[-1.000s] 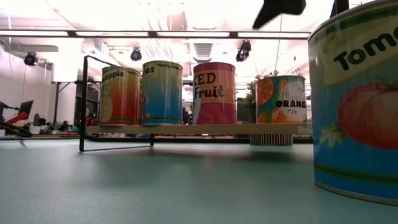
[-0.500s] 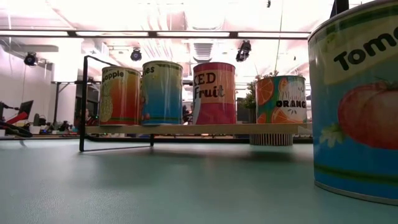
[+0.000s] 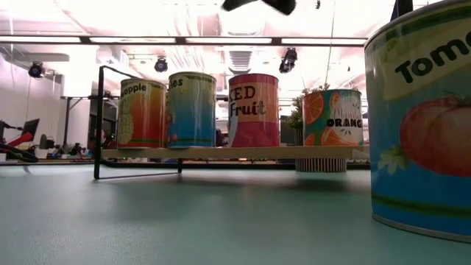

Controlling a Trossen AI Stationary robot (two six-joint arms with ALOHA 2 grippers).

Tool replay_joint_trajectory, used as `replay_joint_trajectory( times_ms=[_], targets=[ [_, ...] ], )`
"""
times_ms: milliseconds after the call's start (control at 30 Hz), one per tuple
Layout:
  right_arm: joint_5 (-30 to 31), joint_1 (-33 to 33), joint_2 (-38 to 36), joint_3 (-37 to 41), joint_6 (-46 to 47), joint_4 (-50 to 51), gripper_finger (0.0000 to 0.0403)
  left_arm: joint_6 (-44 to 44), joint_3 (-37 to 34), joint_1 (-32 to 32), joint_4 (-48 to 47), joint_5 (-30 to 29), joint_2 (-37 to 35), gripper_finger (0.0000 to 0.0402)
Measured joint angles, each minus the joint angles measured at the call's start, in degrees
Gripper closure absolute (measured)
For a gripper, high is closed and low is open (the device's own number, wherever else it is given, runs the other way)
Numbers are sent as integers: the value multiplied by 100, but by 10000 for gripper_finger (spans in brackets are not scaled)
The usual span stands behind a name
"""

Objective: Pick and place cans onto a shelf
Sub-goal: Adjust the canned cherries on the shelf

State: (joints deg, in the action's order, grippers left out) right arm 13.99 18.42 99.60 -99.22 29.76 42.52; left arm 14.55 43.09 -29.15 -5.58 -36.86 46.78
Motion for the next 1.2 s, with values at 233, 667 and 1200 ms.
replay_joint_trajectory(
  times_ms=[233,667,1200],
  targets=[
    [271,-520,388,7,-1293,-647,387,25,2,0,-2,0,0,402],
    [256,-770,898,9,-2220,-1012,390,103,2,-2,-7,0,0,402],
    [259,-606,895,58,-2040,-808,390,154,2,-2,-138,-9,0,402]
  ],
)
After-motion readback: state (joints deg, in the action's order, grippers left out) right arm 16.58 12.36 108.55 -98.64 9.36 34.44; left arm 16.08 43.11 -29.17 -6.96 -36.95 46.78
